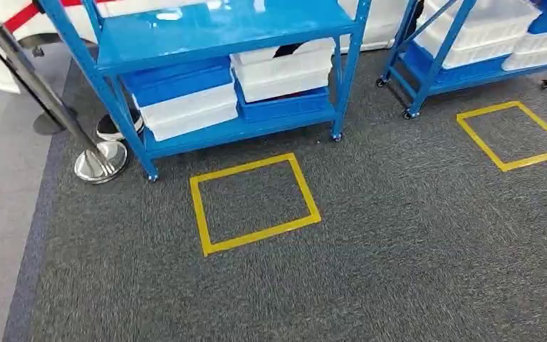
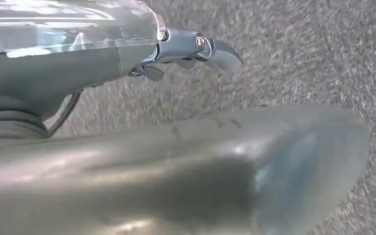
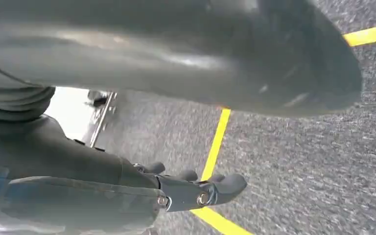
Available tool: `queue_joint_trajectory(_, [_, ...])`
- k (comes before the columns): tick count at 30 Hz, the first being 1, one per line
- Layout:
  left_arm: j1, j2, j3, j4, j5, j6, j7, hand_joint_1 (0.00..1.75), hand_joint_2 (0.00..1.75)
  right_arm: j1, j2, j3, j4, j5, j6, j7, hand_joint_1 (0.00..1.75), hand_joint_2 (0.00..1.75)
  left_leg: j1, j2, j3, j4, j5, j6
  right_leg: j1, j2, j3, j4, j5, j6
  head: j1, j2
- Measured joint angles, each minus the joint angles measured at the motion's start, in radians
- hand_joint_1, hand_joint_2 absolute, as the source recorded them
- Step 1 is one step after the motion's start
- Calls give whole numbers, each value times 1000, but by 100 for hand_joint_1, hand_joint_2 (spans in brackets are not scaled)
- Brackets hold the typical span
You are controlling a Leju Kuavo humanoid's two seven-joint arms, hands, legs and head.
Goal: Take the parts from the cabinet and place them on the table.
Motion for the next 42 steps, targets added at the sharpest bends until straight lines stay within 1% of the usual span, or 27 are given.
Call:
queue_joint_trajectory(2, [0,0,0,0,2,-10,-5,0,0,2,0,-2,0,-11,-7,0,0,0,3,8,-57,127,-44,-7,3,-17,-1,1,-1,-1,0,0])
queue_joint_trajectory(3, [2,0,0,0,3,-14,-7,0,0,1,0,-4,0,-18,-12,0,0,0,5,10,-56,129,-31,-9,4,-25,-1,1,-2,-1,0,0])
queue_joint_trajectory(4, [4,0,0,0,3,-15,-7,0,0,-2,0,-6,0,-22,-14,0,0,0,6,12,-31,85,-1,-8,4,-29,1,1,-3,0,0,0])
queue_joint_trajectory(5, [5,0,0,0,3,-16,-8,0,0,-5,1,-8,0,-23,-16,0,0,0,6,13,16,1,43,-6,4,-32,4,2,-4,2,0,0])
queue_joint_trajectory(7, [4,1,0,0,5,-16,-8,0,0,-7,1,-11,0,-24,-18,0,0,0,3,33,110,-169,101,8,4,-38,10,2,-8,8,0,0])
queue_joint_trajectory(8, [2,2,1,0,5,-16,-8,0,0,-7,2,-12,0,-24,-19,0,0,0,-3,38,116,-192,89,14,12,-40,9,8,-13,16,0,0])
queue_joint_trajectory(11, [5,2,2,0,6,-15,-7,0,0,-10,2,-16,0,-24,-23,0,0,0,-7,31,112,-191,87,28,6,-45,14,1,-12,32,0,0])
queue_joint_trajectory(12, [6,2,2,0,8,-14,-6,0,0,-13,2,-16,0,-24,-24,0,0,0,-1,28,127,-204,94,37,11,-46,15,3,-17,40,0,0])
queue_joint_trajectory(13, [7,2,2,0,9,-14,-6,0,0,-11,2,-18,-1,-24,-24,0,0,0,2,28,130,-211,97,42,4,-26,12,25,-28,43,1,0])
queue_joint_trajectory(16, [4,1,2,-1,9,-13,-5,0,0,-6,2,-20,-1,-24,-24,0,0,0,2,25,132,-212,95,53,2,1,-106,244,-132,49,1,0])
queue_joint_trajectory(17, [4,1,2,-1,9,-13,-5,0,0,-6,1,-20,-1,-24,-24,0,0,0,2,23,134,-211,92,53,2,3,-143,304,-144,51,0,0])
queue_joint_trajectory(18, [5,1,2,-1,9,-13,-5,0,0,-5,1,-20,-1,-24,-24,0,0,0,2,18,138,-211,88,52,2,3,-162,322,-132,52,1,0])
queue_joint_trajectory(19, [5,1,2,-1,9,-13,-5,0,0,-3,1,-20,-1,-24,-24,0,0,0,3,13,146,-211,82,49,0,3,-154,288,-93,53,1,0])
queue_joint_trajectory(21, [5,0,2,-1,9,-13,-5,0,0,-1,-1,-20,-1,-24,-24,0,0,0,5,7,167,-209,68,41,-5,3,-84,118,17,52,1,0])
queue_joint_trajectory(22, [6,-1,2,-1,9,-13,-5,0,0,2,-1,-20,0,-24,-24,0,0,0,4,6,167,-208,59,36,-8,7,-54,40,48,51,1,0])
queue_joint_trajectory(23, [4,-1,2,-1,9,-13,-5,0,0,3,-1,-20,1,-23,-24,0,0,0,-3,4,168,-201,50,28,-2,13,-45,26,26,49,1,0])
queue_joint_trajectory(26, [3,-1,2,-1,9,-11,-5,0,0,-1,-1,-20,0,-23,-24,-1,0,0,-1,0,176,-210,40,13,3,13,-45,28,13,26,1,0])
queue_joint_trajectory(28, [2,0,2,-2,8,-11,-5,0,0,-1,0,-20,0,-23,-24,-1,0,0,4,4,185,-194,28,1,-3,11,-27,17,9,12,0,0])
queue_joint_trajectory(29, [2,0,2,-2,8,-11,-5,0,0,0,0,-20,0,-23,-24,-1,0,0,4,9,162,-145,7,-2,-3,8,-20,16,2,4,0,0])
queue_joint_trajectory(31, [2,0,2,-2,6,-13,-5,0,0,1,0,-20,0,-23,-23,0,0,0,5,11,59,28,-59,-7,1,3,-8,16,-11,-4,0,0])
queue_joint_trajectory(32, [3,0,2,-2,5,-14,-5,0,0,1,0,-21,0,-23,-22,0,0,0,5,11,8,105,-77,-8,3,3,-1,17,-19,-5,0,0])
queue_joint_trajectory(33, [5,0,2,-2,5,-15,-5,0,0,0,0,-21,0,-23,-22,0,0,0,5,11,-26,140,-67,-7,6,4,10,17,-27,-6,0,0])
queue_joint_trajectory(34, [7,0,2,-2,5,-15,-5,0,0,0,0,-21,0,-24,-21,0,0,0,5,11,-34,123,-31,-3,8,5,24,17,-36,-6,0,0])
queue_joint_trajectory(35, [8,0,2,-2,4,-15,-5,0,0,1,0,-21,0,-24,-19,2,0,0,4,11,-21,62,28,4,11,5,40,16,-48,-6,0,0])
queue_joint_trajectory(37, [10,0,2,-2,3,-15,-5,0,0,0,0,-21,0,-21,-11,8,0,0,-6,16,30,-117,150,29,16,2,72,15,-72,-4,0,0])
queue_joint_trajectory(39, [9,4,2,-2,2,-15,-6,0,0,0,4,-21,1,-16,-5,12,0,0,-21,31,58,-150,118,47,15,-1,80,12,-86,10,0,0])
queue_joint_trajectory(42, [7,4,2,-2,2,-14,-7,0,0,-4,5,-20,0,-6,0,13,0,0,-20,11,77,-175,104,56,10,-18,102,25,-74,30,1,0])
